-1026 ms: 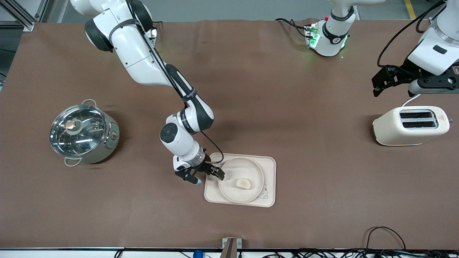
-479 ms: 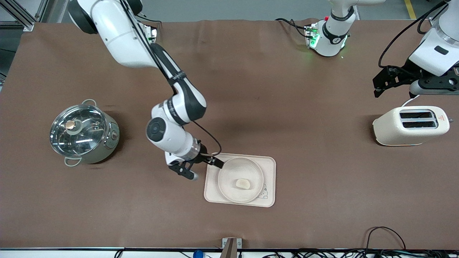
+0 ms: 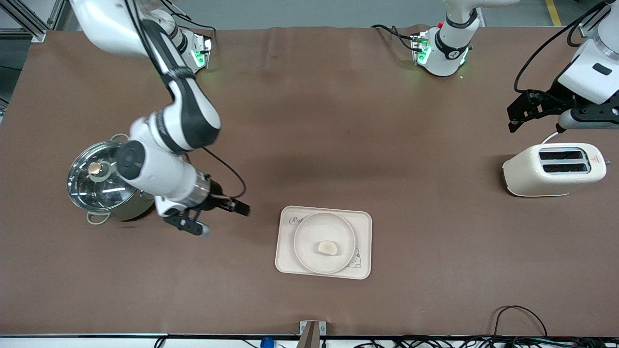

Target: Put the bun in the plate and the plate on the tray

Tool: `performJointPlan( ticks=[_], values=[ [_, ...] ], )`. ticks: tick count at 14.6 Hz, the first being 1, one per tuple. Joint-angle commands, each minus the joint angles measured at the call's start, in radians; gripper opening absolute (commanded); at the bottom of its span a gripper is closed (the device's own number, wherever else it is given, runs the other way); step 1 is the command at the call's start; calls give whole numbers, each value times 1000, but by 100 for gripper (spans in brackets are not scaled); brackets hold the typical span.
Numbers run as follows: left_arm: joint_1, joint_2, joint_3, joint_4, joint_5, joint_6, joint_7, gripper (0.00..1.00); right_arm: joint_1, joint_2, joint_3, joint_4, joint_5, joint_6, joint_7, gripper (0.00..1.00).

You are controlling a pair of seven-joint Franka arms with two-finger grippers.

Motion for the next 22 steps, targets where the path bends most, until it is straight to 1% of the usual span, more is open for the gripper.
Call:
performJointPlan(
  ticks=[1,3,5,6,8,10,12,13,15,17,18,22],
  values=[
    [4,10,3,29,-14,-20,22,100,-90,-201,9,-88,-57,-169,-92,100],
    [4,10,3,29,-12,-20,22,100,-164,-297,6,-110,-75,-283,-229,100],
    [2,10,3,27,-14,-20,22,100,-221,-397,7,-150,-156,-350,-328,100],
    [2,10,3,27,-14,-20,22,100,-247,-432,9,-148,-182,-393,-363,100],
    [4,10,3,29,-14,-20,22,100,-299,-504,13,-142,-237,-484,-425,100],
    [4,10,3,29,-15,-20,22,100,-312,-558,12,-138,-297,-527,-472,100],
    [4,10,3,27,-15,-20,23,100,-356,-606,22,-130,-310,-585,-465,100],
    [4,10,3,27,-14,-20,23,100,-365,-623,27,-133,-310,-587,-468,100],
    [4,10,4,29,-11,-20,23,100,-405,-621,47,-125,-308,-576,-471,100],
    [4,10,3,29,-8,-20,23,100,-459,-620,97,-115,-304,-575,-474,100],
    [4,10,3,29,-8,-20,23,100,-462,-620,105,-111,-300,-572,-474,100],
    [4,9,3,29,-11,-20,22,100,-445,-620,105,-111,-297,-572,-472,100]
  ],
)
